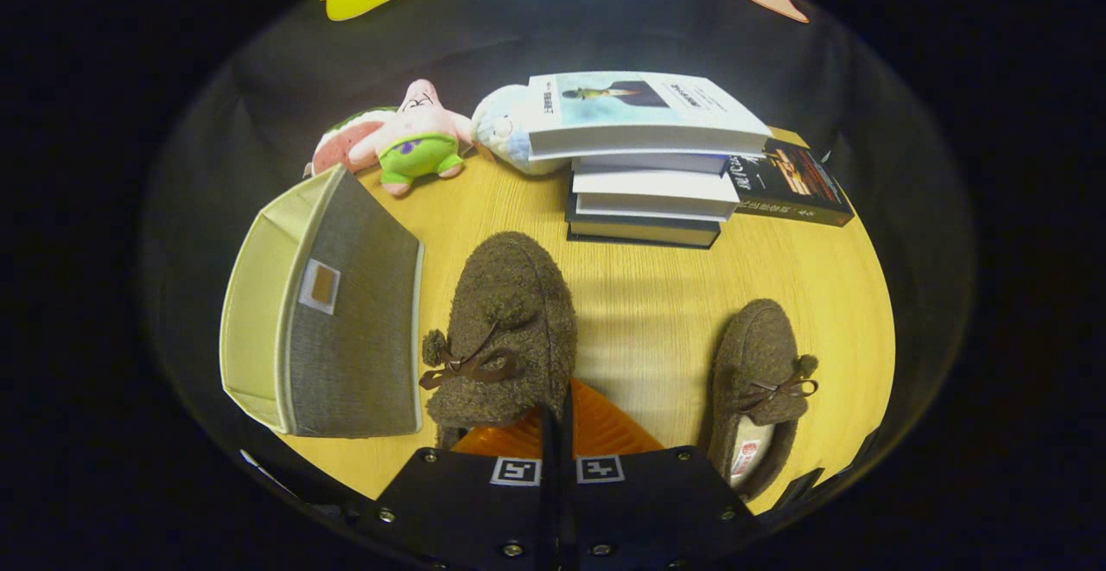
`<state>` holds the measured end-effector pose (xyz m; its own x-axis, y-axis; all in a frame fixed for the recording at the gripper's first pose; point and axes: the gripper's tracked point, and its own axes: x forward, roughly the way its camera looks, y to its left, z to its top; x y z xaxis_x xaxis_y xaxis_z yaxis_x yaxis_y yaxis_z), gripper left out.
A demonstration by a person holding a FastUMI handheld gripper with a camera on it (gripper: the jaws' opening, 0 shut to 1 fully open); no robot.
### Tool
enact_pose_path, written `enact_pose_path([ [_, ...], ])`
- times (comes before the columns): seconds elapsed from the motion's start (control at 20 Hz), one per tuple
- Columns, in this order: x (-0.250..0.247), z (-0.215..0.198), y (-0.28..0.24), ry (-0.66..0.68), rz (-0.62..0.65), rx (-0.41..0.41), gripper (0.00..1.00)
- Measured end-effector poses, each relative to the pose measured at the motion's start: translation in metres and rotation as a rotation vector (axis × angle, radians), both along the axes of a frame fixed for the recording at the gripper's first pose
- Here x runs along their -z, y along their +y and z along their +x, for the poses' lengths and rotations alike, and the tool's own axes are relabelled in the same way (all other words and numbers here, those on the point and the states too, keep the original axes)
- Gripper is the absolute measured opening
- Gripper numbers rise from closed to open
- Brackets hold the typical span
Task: Open the storage box then place both shoes into the box .Put the left shoe in first, then the right shoe, with the right side of both shoes facing outward in a uniform manner.
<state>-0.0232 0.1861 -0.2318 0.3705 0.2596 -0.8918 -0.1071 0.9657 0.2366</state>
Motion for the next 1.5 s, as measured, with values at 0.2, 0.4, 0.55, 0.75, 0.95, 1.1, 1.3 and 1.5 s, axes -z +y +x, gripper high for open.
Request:
enact_pose_path([
  [0.2,-0.050,0.006,0.016,-0.033,0.074,0.009,0.01],
  [0.4,-0.085,0.011,0.050,-0.059,0.118,-0.048,0.00],
  [0.55,-0.104,0.016,0.087,-0.062,0.167,-0.087,0.01],
  [0.75,-0.116,0.031,0.147,-0.062,0.212,-0.131,0.01],
  [0.95,-0.105,0.036,0.205,-0.020,0.228,-0.154,0.00],
  [1.1,-0.084,0.032,0.233,0.012,0.212,-0.172,0.01],
  [1.3,-0.047,0.027,0.257,0.056,0.153,-0.186,0.00],
  [1.5,0.003,0.031,0.277,0.116,0.102,-0.159,0.01],
])
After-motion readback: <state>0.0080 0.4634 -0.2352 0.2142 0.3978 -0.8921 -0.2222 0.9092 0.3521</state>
